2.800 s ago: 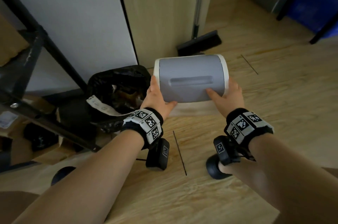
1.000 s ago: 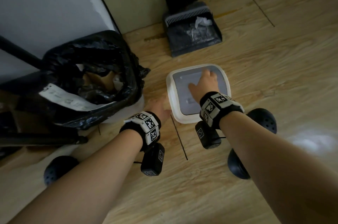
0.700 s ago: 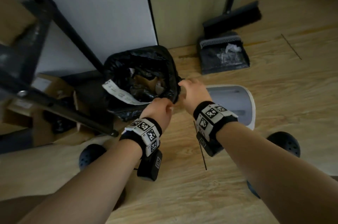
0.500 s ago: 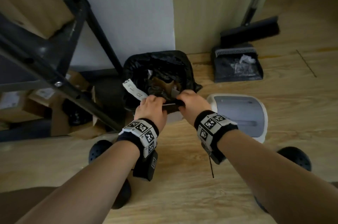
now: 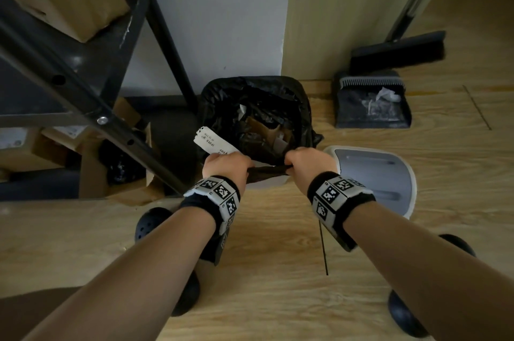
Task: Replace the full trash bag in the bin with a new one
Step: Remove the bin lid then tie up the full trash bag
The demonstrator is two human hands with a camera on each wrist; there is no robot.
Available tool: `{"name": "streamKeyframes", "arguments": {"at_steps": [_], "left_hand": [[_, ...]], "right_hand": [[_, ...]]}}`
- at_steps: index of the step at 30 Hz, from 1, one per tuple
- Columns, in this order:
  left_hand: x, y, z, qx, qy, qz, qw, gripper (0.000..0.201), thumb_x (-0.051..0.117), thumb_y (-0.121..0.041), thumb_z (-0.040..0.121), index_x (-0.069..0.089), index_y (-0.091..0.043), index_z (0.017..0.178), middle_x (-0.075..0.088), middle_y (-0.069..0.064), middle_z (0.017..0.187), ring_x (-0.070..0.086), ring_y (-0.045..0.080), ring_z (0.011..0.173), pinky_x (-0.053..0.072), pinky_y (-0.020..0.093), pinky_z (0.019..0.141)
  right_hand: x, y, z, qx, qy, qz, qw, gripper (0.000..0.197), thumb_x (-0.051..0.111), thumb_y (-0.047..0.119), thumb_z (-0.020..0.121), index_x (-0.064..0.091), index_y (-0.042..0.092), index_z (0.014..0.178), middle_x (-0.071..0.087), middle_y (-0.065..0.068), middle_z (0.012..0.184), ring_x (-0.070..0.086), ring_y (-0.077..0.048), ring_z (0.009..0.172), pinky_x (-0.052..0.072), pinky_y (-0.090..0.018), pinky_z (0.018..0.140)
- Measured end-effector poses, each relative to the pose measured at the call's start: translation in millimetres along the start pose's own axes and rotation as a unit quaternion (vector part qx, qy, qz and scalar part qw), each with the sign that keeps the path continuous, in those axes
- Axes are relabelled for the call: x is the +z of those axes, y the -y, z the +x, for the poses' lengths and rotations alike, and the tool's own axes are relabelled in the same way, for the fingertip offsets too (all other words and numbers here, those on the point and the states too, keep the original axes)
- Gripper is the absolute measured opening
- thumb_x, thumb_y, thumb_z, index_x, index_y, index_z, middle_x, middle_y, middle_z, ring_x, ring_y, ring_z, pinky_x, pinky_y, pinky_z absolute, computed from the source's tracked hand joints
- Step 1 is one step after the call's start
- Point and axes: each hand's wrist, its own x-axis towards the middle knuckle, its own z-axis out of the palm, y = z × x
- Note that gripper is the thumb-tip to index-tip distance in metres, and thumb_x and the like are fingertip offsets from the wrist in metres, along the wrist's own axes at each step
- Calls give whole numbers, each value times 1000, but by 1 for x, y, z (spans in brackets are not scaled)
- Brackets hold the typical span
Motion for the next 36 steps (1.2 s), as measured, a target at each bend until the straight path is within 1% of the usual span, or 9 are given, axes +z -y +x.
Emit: {"name": "streamKeyframes", "arguments": {"at_steps": [6, 12, 16, 20, 24, 27, 30, 33, 36], "left_hand": [[7, -10, -22, -4, 40, 1, 999, 30, 42, -18, 94, 64, -28, 112, 69, 1, 102, 58, 26, 101, 42, 33, 92], [18, -27, -59, 20, 83, 39, 996, 34, 43, -21, 95, 57, -26, 125, 61, 0, 126, 54, 23, 120, 39, 39, 100], [28, -39, -89, 14, 84, 43, 995, 32, 44, -16, 96, 61, -26, 121, 65, 4, 115, 55, 28, 110, 37, 30, 87], [40, -38, -105, 33, 88, 26, 995, 33, 45, -18, 94, 62, -29, 120, 65, 2, 116, 56, 27, 110, 40, 33, 95], [42, -32, -112, 53, 33, -25, 998, 39, 47, -27, 92, 53, -28, 131, 55, 1, 132, 53, 25, 121, 45, 41, 101], [41, -20, -115, -5, -52, -107, 993, 50, 47, -32, 93, 39, -22, 142, 37, 3, 148, 35, 26, 136, 33, 41, 112], [43, -9, -117, -177, -109, -205, 956, 60, 52, -33, 92, 31, -16, 146, 27, 11, 152, 27, 35, 138, 28, 42, 113], [50, 6, -110, -310, -46, -349, 883, 62, 47, -36, 94, 27, -9, 146, 38, 20, 145, 41, 39, 131, 36, 44, 106], [56, 14, -107, -331, 10, -475, 815, 56, 35, -42, 97, 39, -7, 141, 51, 20, 137, 52, 38, 121, 43, 42, 103]], "right_hand": [[2, -3, -27, 13, 15, 0, 1000, 21, 50, 20, 94, 61, 20, 112, 62, -6, 114, 60, -28, 105, 49, -36, 82], [15, -5, -71, 14, 42, -9, 999, 23, 50, 21, 94, 60, 20, 114, 62, -6, 114, 59, -27, 105, 52, -35, 83], [27, -6, -98, 14, 55, -11, 998, 20, 52, 21, 93, 61, 21, 110, 62, -5, 114, 59, -27, 104, 54, -39, 87], [35, -6, -117, 20, 77, -7, 997, 24, 53, 24, 93, 61, 22, 115, 60, -4, 119, 58, -26, 109, 52, -39, 90], [42, -15, -122, 26, -14, 118, 993, 26, 58, 30, 90, 68, 13, 107, 62, -8, 112, 60, -26, 102, 50, -32, 89], [48, -35, -116, 140, -132, 251, 949, 24, 58, 27, 88, 65, 12, 105, 63, -11, 112, 62, -26, 99, 43, -25, 80], [59, -48, -106, 236, -109, 350, 900, 35, 50, 20, 92, 52, 6, 124, 57, -20, 125, 57, -35, 111, 45, -31, 88], [69, -45, -105, 266, -38, 483, 833, 43, 42, 15, 97, 36, 3, 138, 48, -23, 137, 54, -40, 120, 50, -43, 93], [79, -44, -101, 281, -11, 582, 763, 35, 39, 12, 98, 44, 2, 132, 50, -28, 134, 61, -38, 105, 54, -42, 84]]}}
